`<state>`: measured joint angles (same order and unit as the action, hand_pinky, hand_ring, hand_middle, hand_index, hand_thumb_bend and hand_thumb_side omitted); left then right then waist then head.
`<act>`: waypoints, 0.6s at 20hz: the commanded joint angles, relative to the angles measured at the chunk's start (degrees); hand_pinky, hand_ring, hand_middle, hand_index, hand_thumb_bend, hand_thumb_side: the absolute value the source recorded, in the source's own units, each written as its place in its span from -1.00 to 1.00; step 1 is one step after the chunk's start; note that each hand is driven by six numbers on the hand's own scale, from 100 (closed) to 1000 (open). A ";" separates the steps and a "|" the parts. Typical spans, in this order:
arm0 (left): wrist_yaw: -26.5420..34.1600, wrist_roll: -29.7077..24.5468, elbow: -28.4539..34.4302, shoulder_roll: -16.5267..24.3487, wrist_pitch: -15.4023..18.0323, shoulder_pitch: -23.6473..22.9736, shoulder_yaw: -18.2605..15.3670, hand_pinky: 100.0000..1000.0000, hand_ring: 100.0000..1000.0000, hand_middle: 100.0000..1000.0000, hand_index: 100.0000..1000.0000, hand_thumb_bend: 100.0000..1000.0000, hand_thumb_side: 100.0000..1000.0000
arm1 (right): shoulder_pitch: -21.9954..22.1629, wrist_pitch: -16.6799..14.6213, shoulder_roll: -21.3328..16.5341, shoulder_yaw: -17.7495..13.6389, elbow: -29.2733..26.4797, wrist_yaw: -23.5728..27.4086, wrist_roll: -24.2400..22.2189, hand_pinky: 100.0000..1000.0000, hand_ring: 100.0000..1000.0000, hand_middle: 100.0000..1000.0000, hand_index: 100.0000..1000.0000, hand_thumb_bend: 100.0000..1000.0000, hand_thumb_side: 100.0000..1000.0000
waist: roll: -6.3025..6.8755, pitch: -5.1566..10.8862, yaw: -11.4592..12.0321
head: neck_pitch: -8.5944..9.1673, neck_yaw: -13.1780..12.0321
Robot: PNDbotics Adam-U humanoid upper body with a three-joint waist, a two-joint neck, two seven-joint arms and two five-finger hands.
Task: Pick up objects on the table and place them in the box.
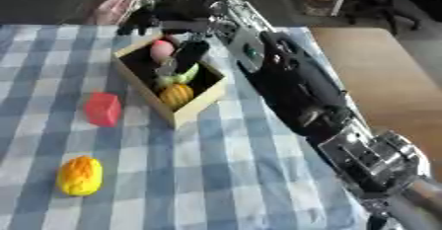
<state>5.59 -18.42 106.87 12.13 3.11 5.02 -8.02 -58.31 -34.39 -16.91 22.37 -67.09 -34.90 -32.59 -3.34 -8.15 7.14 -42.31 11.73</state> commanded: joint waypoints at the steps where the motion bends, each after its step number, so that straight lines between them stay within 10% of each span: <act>1: 0.07 0.00 0.84 1.25 0.04 0.43 -0.18 0.39 -0.07 0.00 0.41 -1.00 0.19 | -0.18 -10.52 -0.37 0.27 -3.89 4.12 -13.61 0.61 0.51 0.63 0.87 -0.86 -0.19 | 0.23 0.78 0.06 | 0.03 0.11; 12: -3.32 -2.10 2.06 9.80 5.54 1.56 1.81 0.40 -0.05 0.04 0.44 -1.00 -0.17 | 8.71 0.10 1.31 -7.29 -18.71 20.41 -6.26 0.55 0.34 0.49 0.83 -1.00 -0.64 | 0.60 0.71 -1.03 | 0.50 -0.37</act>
<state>2.87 -20.24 107.52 19.27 7.58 5.84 -6.50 -48.74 -31.41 -15.35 16.52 -83.49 -16.38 -35.57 -3.32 -8.15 6.04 -42.28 11.53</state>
